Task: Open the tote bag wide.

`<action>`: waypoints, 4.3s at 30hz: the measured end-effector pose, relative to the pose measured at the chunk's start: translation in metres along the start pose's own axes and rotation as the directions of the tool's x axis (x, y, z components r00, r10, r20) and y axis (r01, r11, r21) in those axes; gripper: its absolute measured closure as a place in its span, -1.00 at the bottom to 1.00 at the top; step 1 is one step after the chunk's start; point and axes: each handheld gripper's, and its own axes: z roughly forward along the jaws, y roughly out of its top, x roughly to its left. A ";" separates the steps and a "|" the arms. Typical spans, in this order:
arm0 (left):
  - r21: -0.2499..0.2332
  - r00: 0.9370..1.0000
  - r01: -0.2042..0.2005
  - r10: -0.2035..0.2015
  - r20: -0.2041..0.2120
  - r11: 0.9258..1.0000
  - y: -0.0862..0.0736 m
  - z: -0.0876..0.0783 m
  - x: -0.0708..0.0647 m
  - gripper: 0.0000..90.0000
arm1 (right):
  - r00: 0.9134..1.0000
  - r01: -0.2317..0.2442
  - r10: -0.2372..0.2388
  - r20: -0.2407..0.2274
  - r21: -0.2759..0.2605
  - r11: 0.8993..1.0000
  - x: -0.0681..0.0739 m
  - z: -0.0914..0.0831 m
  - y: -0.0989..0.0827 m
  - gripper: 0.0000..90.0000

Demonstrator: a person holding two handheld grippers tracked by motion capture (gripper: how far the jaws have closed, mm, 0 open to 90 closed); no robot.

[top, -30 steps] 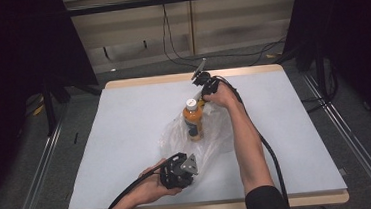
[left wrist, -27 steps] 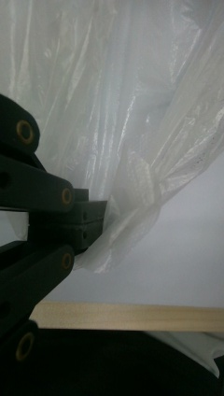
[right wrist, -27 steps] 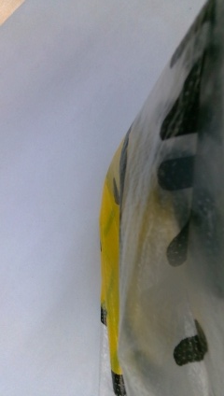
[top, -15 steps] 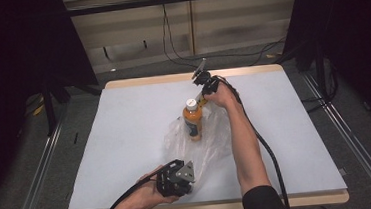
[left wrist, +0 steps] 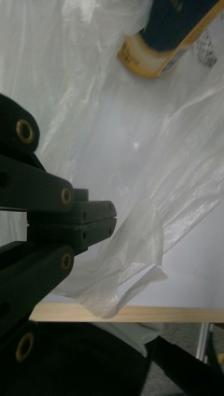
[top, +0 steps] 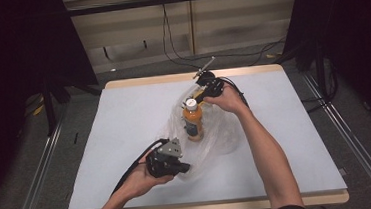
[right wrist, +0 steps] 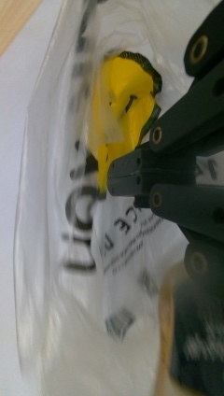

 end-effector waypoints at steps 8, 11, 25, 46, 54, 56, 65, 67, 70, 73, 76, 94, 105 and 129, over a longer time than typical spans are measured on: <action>-0.061 0.998 0.025 -0.029 -0.060 0.998 0.017 -0.016 0.021 1.00 | 0.997 0.062 -0.065 -0.030 -0.109 0.992 0.021 -0.034 -0.013 1.00; -0.050 0.993 0.044 -0.049 -0.111 0.998 0.020 -0.008 0.038 1.00 | 0.996 0.060 -0.068 -0.049 -0.138 0.989 0.028 -0.042 -0.024 1.00; 0.014 0.931 0.264 -0.251 -0.264 0.965 -0.033 0.026 0.110 1.00 | 0.998 0.032 -0.035 -0.052 -0.054 0.998 0.035 -0.010 -0.105 1.00; -0.029 0.898 0.321 -0.314 -0.310 0.947 -0.069 -0.002 0.119 1.00 | 0.997 -0.074 0.072 -0.021 -0.145 0.987 -0.004 -0.039 -0.159 1.00; -0.071 0.901 0.335 -0.341 -0.268 0.940 -0.073 -0.002 0.120 1.00 | 0.998 -0.043 0.050 0.044 -0.148 0.988 0.007 -0.035 -0.153 1.00; -0.090 0.899 0.330 -0.342 -0.275 0.940 -0.074 -0.002 0.118 1.00 | 0.998 -0.040 0.047 0.040 -0.155 0.987 0.010 -0.033 -0.151 1.00; -0.184 0.909 0.304 -0.343 -0.236 0.934 -0.068 -0.012 0.110 1.00 | 0.998 -0.051 0.060 0.026 -0.262 0.964 0.018 -0.046 -0.147 1.00; -0.202 0.910 0.302 -0.345 -0.231 0.932 -0.067 -0.013 0.109 1.00 | 0.998 -0.047 0.058 0.031 -0.284 0.958 0.020 -0.049 -0.146 1.00; -0.218 0.911 0.296 -0.343 -0.229 0.930 -0.065 -0.016 0.105 1.00 | 0.998 -0.043 0.055 0.029 -0.310 0.950 0.022 -0.055 -0.146 1.00; -0.233 0.911 0.286 -0.339 -0.233 0.929 -0.064 -0.020 0.101 1.00 | 0.998 -0.046 0.054 0.014 -0.325 0.944 0.024 -0.060 -0.147 1.00; -0.265 0.916 0.269 -0.331 -0.225 0.926 -0.063 -0.026 0.096 1.00 | 0.999 -0.037 0.048 0.025 -0.350 0.936 0.028 -0.068 -0.149 0.89; -0.475 0.921 0.168 -0.309 -0.236 0.864 -0.053 -0.059 0.070 0.25 | 0.998 -0.035 0.058 0.027 -0.528 0.849 0.052 -0.111 -0.154 0.15; -0.485 0.869 0.175 -0.366 -0.334 0.857 -0.069 -0.071 0.057 -0.62 | 0.985 -0.052 0.132 0.107 -0.553 0.832 0.061 -0.129 -0.178 -0.68; -0.497 0.813 0.201 -0.426 -0.396 0.844 -0.118 -0.080 0.002 -0.93 | 0.933 -0.109 0.289 0.215 -0.596 0.795 0.090 -0.160 -0.265 -0.95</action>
